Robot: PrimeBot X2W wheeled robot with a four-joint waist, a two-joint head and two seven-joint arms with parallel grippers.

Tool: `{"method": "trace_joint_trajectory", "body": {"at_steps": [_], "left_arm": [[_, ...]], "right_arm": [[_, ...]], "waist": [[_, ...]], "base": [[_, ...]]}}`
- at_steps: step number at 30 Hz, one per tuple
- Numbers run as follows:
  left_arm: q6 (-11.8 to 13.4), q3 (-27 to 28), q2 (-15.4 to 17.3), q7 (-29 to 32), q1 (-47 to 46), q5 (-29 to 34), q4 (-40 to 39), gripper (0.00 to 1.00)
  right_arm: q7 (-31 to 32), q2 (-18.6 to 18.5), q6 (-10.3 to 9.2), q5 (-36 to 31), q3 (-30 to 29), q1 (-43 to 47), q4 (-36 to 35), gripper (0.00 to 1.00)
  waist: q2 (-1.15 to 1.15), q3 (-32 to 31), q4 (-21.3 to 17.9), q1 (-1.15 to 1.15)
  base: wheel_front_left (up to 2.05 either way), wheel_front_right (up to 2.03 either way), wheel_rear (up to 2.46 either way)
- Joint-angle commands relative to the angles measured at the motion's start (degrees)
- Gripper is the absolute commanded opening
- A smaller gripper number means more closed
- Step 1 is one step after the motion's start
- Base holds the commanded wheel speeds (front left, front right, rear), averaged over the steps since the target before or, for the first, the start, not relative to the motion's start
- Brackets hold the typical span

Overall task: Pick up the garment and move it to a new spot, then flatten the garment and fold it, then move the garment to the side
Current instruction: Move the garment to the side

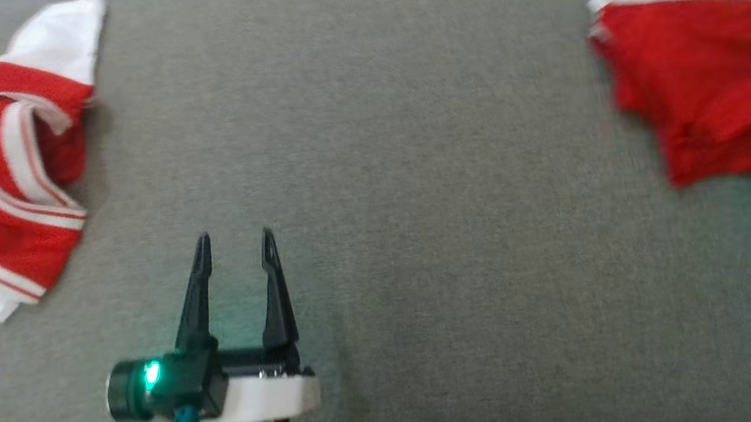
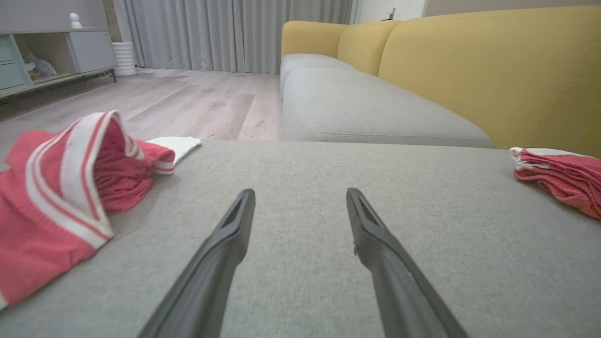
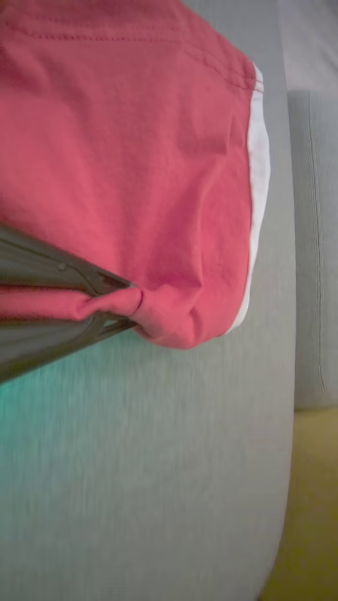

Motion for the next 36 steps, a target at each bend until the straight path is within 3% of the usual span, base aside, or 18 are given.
{"method": "trace_joint_trajectory", "body": {"at_steps": [1,7,12,13,14,19,25,29,30,36], "left_arm": [[0.0,1.7,0.0,-0.3,-2.9,0.5,-2.1,1.0],[-0.5,0.9,0.0,-0.3,-7.1,1.2,-2.6,1.0],[-0.8,0.8,0.0,-0.3,-9.7,1.6,-2.6,1.0],[-1.0,0.9,0.0,-0.3,-10.0,1.6,-2.5,1.0],[-1.1,0.9,0.0,-0.3,-10.3,1.6,-2.3,1.0],[-1.4,0.8,0.0,-0.3,-10.7,0.5,-0.9,1.0],[-0.8,1.4,0.0,-0.3,-7.4,-0.2,1.2,1.0],[-0.5,2.3,0.0,-0.3,-4.8,-0.2,1.7,1.0],[-0.5,2.7,0.0,-0.3,-2.8,-0.2,2.5,1.0],[-0.2,3.9,0.0,-0.3,2.9,-0.1,5.0,1.0]], "right_arm": [[-1.0,-3.0,-0.04,-0.3,0.3,-0.9,-0.6,0.0],[-4.0,-12.2,-0.04,-2.7,-0.9,-3.9,1.9,0.0],[-6.2,-15.6,-0.04,-5.5,-2.7,-7.1,4.6,0.03],[-6.9,-15.9,-0.04,-6.4,-3.1,-7.9,5.3,0.35],[-8.0,-16.1,-0.04,-7.7,-3.6,-8.8,6.2,1.0],[-13.2,-13.1,-0.04,-14.3,-6.0,-11.2,10.2,1.0],[-15.6,-1.2,-0.04,-17.9,-9.9,-7.2,8.9,1.0],[-15.7,4.8,-0.04,-19.0,-13.2,-1.6,4.1,1.0],[-15.7,8.9,-0.04,-19.9,-15.2,3.6,0.4,1.0],[-15.8,19.4,-0.04,-24.2,-17.2,19.4,-10.5,1.0]], "waist": [[0.0,2.8,-2.5,0.0],[0.0,8.0,-4.9,0.0],[0.0,10.7,-6.0,0.0],[0.0,10.9,-6.2,0.0],[0.0,10.9,-6.3,0.0],[0.0,8.2,-6.0,0.0],[0.0,-0.1,-5.8,0.0],[0.0,-5.3,-5.5,0.0],[0.0,-9.0,-5.2,0.0],[0.0,-18.3,-3.7,0.0]], "base": [[0.0,0.0,0.0],[0.0,0.0,0.0],[0.0,0.0,0.0],[0.0,0.0,0.0],[0.0,0.0,0.0],[0.0,0.0,0.0],[0.0,0.0,0.0],[0.0,0.0,0.0],[0.0,0.0,0.0],[0.0,0.0,0.0]]}}
